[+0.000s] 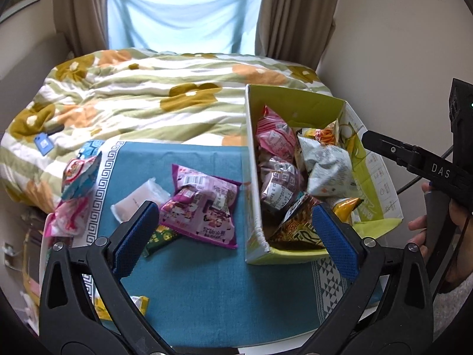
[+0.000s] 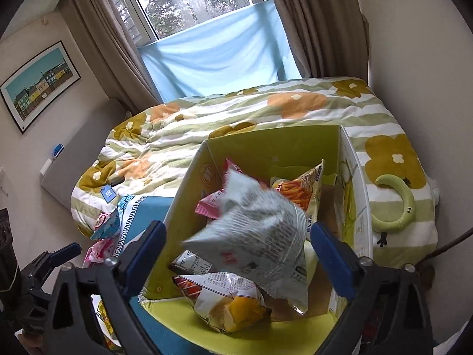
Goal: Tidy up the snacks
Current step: 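Move both tools back over the snacks on the cloth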
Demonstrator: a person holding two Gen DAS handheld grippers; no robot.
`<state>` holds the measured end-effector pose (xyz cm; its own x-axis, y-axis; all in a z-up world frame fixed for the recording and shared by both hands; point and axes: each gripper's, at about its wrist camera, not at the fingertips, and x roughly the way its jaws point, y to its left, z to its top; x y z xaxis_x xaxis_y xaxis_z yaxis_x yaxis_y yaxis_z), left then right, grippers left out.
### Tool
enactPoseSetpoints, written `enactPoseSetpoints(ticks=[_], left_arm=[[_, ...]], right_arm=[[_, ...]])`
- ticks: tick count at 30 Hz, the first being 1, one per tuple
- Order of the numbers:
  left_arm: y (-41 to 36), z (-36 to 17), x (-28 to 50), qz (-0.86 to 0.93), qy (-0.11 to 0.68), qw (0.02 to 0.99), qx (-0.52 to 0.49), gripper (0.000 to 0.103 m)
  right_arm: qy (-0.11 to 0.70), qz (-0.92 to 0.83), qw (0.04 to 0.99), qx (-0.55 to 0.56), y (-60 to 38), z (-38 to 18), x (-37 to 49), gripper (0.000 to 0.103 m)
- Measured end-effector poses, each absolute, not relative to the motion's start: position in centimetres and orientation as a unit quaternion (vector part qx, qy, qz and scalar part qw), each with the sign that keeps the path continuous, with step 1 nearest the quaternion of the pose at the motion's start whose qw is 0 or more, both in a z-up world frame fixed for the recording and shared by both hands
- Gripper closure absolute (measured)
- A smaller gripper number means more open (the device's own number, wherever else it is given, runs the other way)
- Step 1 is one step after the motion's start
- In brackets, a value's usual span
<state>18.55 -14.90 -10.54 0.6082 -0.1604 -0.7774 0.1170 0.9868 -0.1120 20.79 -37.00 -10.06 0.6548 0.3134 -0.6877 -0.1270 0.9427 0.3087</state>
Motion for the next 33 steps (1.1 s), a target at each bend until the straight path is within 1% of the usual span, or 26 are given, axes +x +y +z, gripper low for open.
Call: enactPoseSetpoints(ticks=[6, 14, 18, 21, 29, 33], left_arm=[[-13.2, -10.7, 17.8, -0.060, 0.440, 0.896, -0.020, 0.001], [-11.7, -9.0, 16.2, -0.041, 0.423, 0.905, -0.007, 0.000], [-10.1, -8.4, 15.2, -0.027, 0.419, 0.908, 0.004, 0.000], [-8.2, -8.0, 14.2, -0.020, 0.410, 0.912, 0.005, 0.000], [-1.2, -8.1, 13.0, -0.024, 0.407, 0.913, 0.029, 0.000], [3.2, -8.3, 12.8, -0.029, 0.411, 0.911, 0.026, 0.000]], right_arm=[[0.402, 0.129, 0.898, 0.127, -36.7, -10.4, 20.3, 0.004], [0.374, 0.141, 0.906, 0.137, -35.4, -7.1, 19.0, 0.004], [0.344, 0.147, 0.918, 0.132, -33.7, -5.2, 17.8, 0.004], [0.327, 0.143, 0.927, 0.118, -32.0, -4.4, 16.9, 0.000], [0.337, 0.138, 0.926, 0.102, -26.6, -4.4, 15.0, 0.000], [0.392, 0.148, 0.900, 0.119, -23.2, -6.1, 14.7, 0.000]])
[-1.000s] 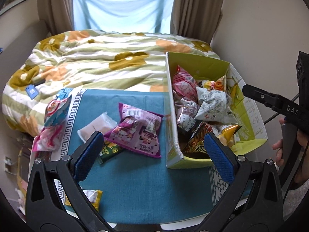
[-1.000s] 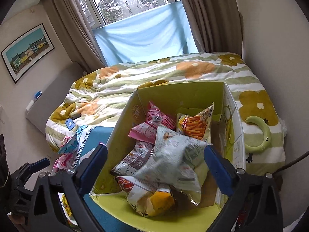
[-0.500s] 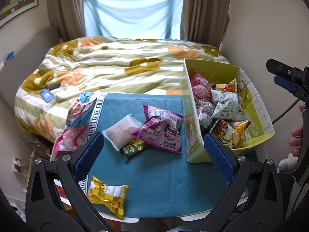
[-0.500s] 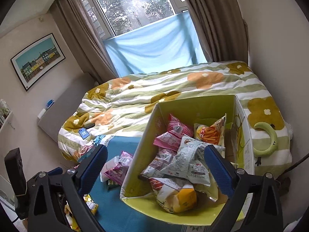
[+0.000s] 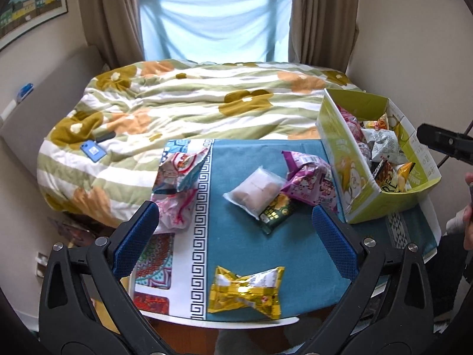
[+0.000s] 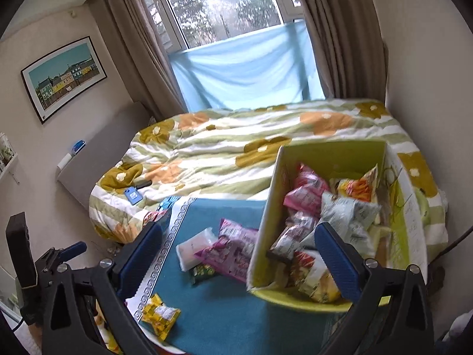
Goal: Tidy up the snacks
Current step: 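Move both tools back over the snacks on the cloth, then grasp the pink strawberry bag with the left tool while the right tool grasps the yellow gold bag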
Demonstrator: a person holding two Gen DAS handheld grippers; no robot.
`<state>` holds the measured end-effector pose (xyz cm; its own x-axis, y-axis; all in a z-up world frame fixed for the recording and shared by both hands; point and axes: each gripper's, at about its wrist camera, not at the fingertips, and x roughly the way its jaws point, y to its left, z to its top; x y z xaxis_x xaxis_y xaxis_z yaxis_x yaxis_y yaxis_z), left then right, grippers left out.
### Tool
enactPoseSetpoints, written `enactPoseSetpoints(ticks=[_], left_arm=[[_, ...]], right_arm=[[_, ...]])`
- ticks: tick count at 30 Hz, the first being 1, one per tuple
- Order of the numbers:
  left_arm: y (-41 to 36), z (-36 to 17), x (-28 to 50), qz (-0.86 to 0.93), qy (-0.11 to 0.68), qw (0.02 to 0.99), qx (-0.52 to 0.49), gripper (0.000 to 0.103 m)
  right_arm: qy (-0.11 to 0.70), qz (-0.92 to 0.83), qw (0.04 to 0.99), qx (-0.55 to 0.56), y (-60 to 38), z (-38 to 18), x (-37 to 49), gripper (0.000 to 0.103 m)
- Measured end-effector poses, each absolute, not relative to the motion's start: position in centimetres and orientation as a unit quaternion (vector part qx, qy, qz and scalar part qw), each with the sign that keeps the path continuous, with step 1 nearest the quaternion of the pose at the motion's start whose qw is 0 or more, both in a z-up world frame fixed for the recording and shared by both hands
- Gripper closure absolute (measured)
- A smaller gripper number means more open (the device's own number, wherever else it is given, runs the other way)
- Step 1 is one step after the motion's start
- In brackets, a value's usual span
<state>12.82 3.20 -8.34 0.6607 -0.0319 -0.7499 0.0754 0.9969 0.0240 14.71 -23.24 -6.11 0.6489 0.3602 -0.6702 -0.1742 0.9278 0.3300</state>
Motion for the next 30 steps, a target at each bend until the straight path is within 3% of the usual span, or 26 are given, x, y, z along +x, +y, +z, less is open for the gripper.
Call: enactPoseSetpoints(ticks=[15, 26, 30], left_arm=[[15.9, -12.2, 13.8, -0.092, 0.425, 0.899, 0.051, 0.001], [17.8, -19.0, 19.7, -0.126, 0.446, 0.882, 0.080, 0.001], [17.5, -21.0, 21.8, -0.135, 0.449, 0.879, 0.087, 0.008]], right_arm=[[0.441, 0.109, 0.875, 0.165, -9.7, -10.9, 11.9, 0.000], [0.529, 0.077, 0.823, 0.192, -4.5, -18.8, 11.2, 0.000], [0.547, 0.063, 0.812, 0.192, -4.1, -21.3, 10.9, 0.000]])
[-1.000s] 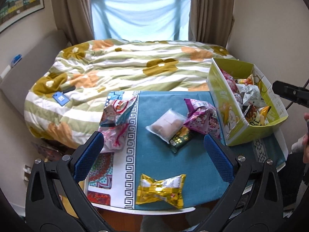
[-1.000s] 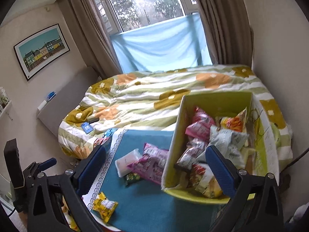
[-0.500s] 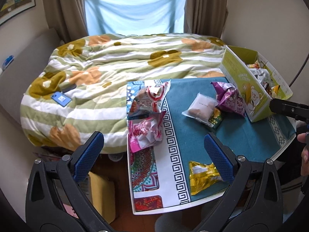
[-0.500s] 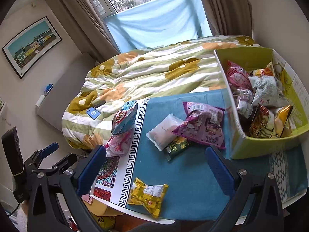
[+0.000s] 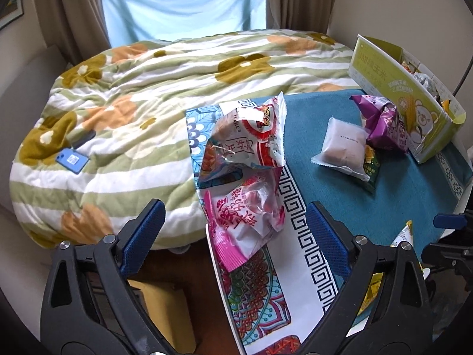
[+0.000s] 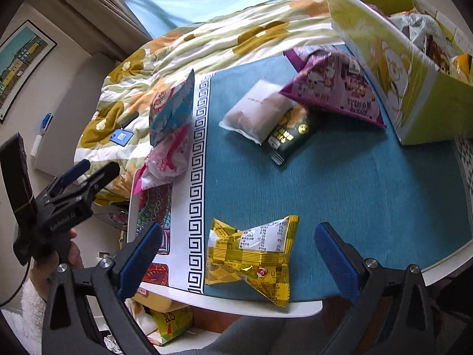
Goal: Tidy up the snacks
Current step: 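Grasp the pink strawberry bag with the left tool while the right tool grasps the yellow gold bag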
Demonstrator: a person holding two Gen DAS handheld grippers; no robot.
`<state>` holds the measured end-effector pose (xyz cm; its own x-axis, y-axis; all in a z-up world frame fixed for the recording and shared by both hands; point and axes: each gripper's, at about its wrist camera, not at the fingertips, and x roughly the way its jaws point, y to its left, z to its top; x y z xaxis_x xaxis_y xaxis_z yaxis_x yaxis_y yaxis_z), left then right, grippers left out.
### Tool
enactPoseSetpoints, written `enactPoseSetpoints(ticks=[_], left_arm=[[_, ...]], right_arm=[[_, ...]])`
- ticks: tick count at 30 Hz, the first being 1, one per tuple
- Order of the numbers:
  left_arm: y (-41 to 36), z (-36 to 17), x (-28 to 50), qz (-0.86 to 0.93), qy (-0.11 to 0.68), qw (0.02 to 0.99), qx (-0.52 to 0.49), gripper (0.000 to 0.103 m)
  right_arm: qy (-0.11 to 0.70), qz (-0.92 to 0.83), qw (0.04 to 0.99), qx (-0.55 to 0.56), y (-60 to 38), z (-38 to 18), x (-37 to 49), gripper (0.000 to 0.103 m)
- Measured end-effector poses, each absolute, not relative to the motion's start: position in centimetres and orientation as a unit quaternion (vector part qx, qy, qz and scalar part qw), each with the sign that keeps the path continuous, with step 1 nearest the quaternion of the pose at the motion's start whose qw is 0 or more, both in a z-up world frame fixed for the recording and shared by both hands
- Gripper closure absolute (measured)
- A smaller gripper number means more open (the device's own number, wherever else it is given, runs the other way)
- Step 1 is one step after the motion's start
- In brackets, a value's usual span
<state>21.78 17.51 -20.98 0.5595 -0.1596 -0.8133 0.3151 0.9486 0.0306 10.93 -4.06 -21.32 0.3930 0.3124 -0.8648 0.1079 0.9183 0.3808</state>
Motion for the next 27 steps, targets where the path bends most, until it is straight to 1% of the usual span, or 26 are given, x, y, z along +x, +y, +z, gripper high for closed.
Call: enactPoseSetpoints(ticks=[4, 10, 15, 19, 20, 21, 24, 27], left_arm=[[16.8, -23.0, 23.6, -0.155, 0.466, 0.865, 0.100, 0.008], [15.0, -26.6, 24.9, -0.164, 0.497, 0.839, 0.149, 0.008], [14.5, -28.6, 26.0, -0.170, 0.528, 0.821, 0.139, 0.008], [14.0, -29.2, 26.3, -0.166, 0.540, 0.812, 0.145, 0.013], [13.8, -29.3, 26.4, -0.162, 0.542, 0.811, 0.148, 0.015], [13.5, -29.5, 26.4, -0.159, 0.544, 0.810, 0.155, 0.021], [13.0, -29.8, 26.1, -0.155, 0.537, 0.810, 0.175, 0.024], [12.8, -29.6, 25.7, -0.151, 0.534, 0.814, 0.174, 0.032]], right_arm=[[0.558, 0.051, 0.802, 0.204, -4.4, -22.8, 10.6, 0.000], [0.577, 0.048, 0.788, 0.212, -4.3, -24.9, 10.4, 0.000], [0.586, 0.044, 0.785, 0.194, -4.1, -26.0, 10.4, 0.000], [0.591, 0.058, 0.780, 0.199, -3.9, -26.8, 10.6, 0.000], [0.591, 0.063, 0.780, 0.195, -3.7, -26.8, 10.7, 0.000], [0.593, 0.067, 0.780, 0.189, -3.6, -26.9, 10.8, 0.000], [0.595, 0.076, 0.781, 0.176, -3.2, -26.9, 11.0, 0.000], [0.596, 0.078, 0.782, 0.163, -2.7, -27.0, 11.0, 0.000]])
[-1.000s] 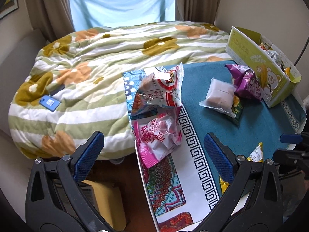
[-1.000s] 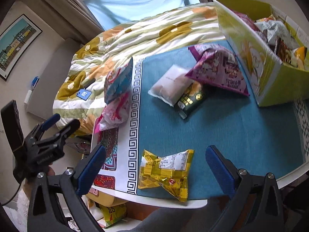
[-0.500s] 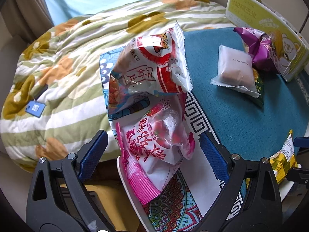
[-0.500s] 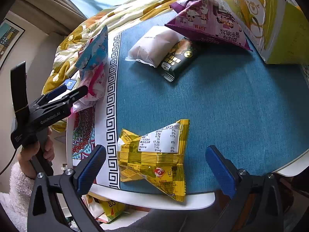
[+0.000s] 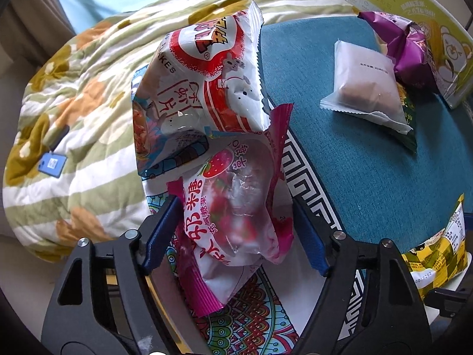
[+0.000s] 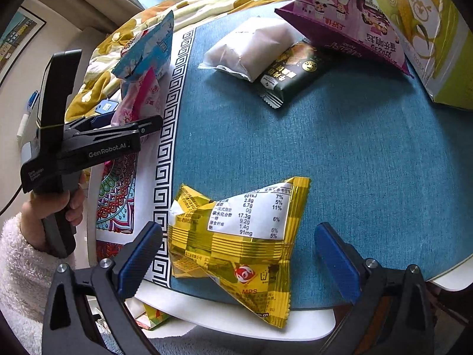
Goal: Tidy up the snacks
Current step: 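Grasp the pink strawberry bag with the left tool while the right tool grasps the yellow gold bag, then carry both bags into the yellow box and open both tools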
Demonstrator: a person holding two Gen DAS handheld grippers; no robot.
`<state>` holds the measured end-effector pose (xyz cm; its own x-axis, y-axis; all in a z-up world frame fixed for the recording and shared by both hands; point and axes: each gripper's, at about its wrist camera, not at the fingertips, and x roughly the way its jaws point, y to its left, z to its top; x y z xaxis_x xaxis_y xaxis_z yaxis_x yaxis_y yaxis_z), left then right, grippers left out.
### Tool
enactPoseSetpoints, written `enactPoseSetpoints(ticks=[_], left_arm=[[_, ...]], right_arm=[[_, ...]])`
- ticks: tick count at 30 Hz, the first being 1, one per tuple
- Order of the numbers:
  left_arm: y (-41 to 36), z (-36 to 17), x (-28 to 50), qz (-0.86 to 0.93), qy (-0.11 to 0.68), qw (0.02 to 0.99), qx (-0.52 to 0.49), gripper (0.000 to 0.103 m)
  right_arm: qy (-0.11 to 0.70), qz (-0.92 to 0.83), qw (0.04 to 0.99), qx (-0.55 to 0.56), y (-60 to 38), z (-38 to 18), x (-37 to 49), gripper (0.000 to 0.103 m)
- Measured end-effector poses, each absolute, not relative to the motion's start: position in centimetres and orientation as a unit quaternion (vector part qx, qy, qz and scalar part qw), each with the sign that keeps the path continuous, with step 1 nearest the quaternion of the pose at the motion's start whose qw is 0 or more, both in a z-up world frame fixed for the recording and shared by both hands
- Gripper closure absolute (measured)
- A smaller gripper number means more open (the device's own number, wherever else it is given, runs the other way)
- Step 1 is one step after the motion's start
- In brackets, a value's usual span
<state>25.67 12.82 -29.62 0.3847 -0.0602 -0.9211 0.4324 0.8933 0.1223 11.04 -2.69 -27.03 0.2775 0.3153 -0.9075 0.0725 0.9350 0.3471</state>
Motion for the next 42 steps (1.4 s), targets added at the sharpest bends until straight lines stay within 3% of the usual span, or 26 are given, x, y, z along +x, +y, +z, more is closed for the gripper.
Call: enactPoseSetpoints(ticks=[4, 16, 18, 20, 27, 33, 42], left_arm=[[12.5, -29.2, 25.0, -0.147, 0.529, 0.817, 0.177, 0.039], [12.5, -28.3, 21.1, -0.161, 0.542, 0.813, 0.136, 0.040], [12.8, -28.1, 20.6, -0.159, 0.545, 0.813, 0.130, 0.040], [13.2, -28.0, 20.2, -0.157, 0.550, 0.812, 0.120, 0.040], [13.2, -26.9, 19.0, -0.158, 0.546, 0.815, 0.115, 0.040], [12.7, -23.8, 18.4, -0.163, 0.530, 0.825, 0.109, 0.040], [9.6, -15.7, 17.7, -0.195, 0.472, 0.854, 0.095, 0.040]], right_arm=[[0.598, 0.077, 0.782, 0.160, -2.3, -27.2, 11.2, 0.000], [0.601, 0.084, 0.779, 0.154, -1.7, -27.6, 11.6, 0.002], [0.598, 0.094, 0.781, 0.153, -1.5, -27.5, 11.7, 0.009], [0.594, 0.109, 0.780, 0.163, -1.3, -27.4, 11.8, 0.026], [0.591, 0.112, 0.782, 0.163, -0.8, -27.2, 11.7, 0.031], [0.578, 0.109, 0.793, 0.160, -1.3, -25.5, 11.4, 0.032], [0.528, 0.081, 0.832, 0.153, -3.9, -18.3, 10.8, 0.032]])
